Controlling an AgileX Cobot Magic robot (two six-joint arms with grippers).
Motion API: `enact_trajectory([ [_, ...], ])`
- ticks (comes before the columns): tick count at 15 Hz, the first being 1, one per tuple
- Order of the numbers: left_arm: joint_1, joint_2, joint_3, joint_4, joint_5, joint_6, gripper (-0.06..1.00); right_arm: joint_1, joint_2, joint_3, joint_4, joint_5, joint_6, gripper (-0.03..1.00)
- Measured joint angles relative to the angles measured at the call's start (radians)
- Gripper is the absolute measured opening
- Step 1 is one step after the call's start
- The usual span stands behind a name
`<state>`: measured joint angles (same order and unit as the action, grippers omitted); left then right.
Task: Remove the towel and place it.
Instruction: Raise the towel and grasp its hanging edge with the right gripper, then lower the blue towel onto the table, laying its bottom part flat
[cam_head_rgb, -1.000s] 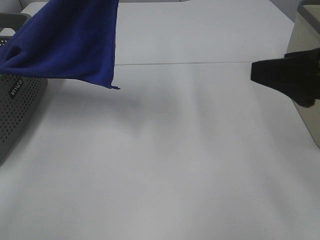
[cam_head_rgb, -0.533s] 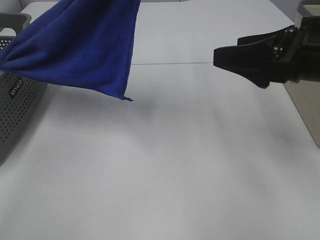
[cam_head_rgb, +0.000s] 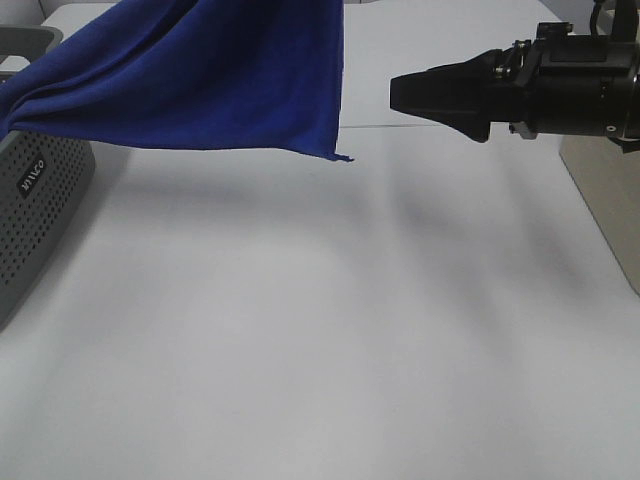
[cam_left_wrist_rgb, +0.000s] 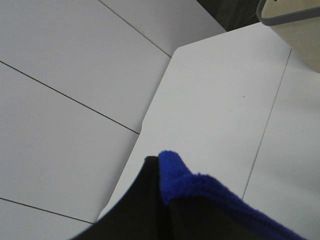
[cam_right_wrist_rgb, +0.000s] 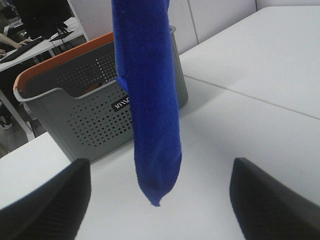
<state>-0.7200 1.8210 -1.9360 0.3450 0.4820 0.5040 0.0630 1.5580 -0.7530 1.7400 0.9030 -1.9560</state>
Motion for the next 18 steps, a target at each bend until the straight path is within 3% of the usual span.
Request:
enact_trajectory([
  [3, 0.0, 0.005, -0.001, -0.014, -0.022, 0.0, 0.0, 0.022, 0.014, -0.02, 0.0, -0.006, -0.021, 0.76],
  [7, -0.004, 0.019, -0.001, -0.029, -0.026, 0.0, 0.0, 0.192, 0.042, -0.091, -0.002, -0.229, -0.053, 0.76],
  [11, -0.004, 0.019, -0.001, -0.03, -0.026, 0.0, 0.0, 0.276, 0.093, -0.132, 0.0, -0.249, -0.053, 0.76],
  [17, -0.004, 0.019, -0.001, -0.03, -0.026, 0.0, 0.0, 0.297, 0.224, -0.236, 0.0, -0.306, 0.061, 0.76],
  [18, -0.004, 0.019, -0.001, -0.029, -0.026, 0.0, 0.0, 0.297, 0.234, -0.246, -0.001, -0.352, 0.084, 0.74],
])
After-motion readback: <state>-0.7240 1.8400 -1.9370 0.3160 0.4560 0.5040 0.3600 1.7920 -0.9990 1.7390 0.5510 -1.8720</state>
